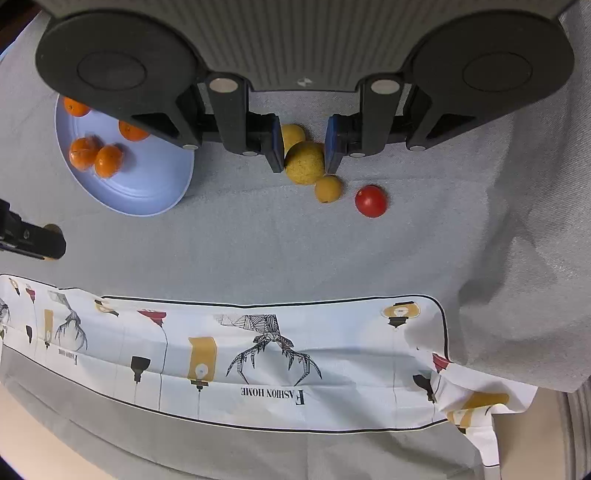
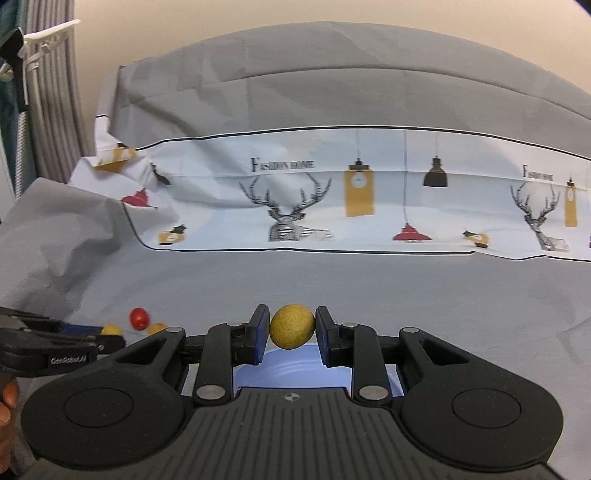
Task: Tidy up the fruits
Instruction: 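Carry both held yellow fruits over the blue plate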
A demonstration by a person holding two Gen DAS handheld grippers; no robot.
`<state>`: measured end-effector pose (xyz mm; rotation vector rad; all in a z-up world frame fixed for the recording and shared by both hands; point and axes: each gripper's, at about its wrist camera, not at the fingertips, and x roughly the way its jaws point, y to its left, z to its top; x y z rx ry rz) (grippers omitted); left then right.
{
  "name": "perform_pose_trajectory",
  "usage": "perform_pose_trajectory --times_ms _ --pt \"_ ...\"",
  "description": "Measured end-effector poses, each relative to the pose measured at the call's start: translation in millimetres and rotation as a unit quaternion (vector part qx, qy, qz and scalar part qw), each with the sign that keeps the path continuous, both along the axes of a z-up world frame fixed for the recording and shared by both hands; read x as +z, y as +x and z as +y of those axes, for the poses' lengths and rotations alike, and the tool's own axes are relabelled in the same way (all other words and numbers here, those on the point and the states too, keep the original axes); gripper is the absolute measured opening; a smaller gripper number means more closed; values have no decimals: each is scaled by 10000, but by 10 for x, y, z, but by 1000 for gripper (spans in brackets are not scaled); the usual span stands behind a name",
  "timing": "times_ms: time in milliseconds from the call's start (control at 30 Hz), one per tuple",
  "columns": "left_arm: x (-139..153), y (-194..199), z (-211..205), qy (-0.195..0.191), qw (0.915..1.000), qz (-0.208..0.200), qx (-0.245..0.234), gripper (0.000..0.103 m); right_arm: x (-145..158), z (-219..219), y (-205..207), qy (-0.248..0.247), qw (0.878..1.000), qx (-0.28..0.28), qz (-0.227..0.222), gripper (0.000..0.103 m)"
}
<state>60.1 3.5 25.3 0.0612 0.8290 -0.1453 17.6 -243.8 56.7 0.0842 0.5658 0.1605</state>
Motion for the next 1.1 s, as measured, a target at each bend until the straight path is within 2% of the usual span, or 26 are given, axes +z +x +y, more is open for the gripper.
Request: perform_pose_trajectory --times_ms 533,1100 --pt "43 8 50 -172 9999 -5 -15 25 109 -1 -1 -125 9999 12 -63 28" --pt "52 16 -38 -293 9993 -114 -182 25 -80 -31 56 -97 9999 -106 85 28"
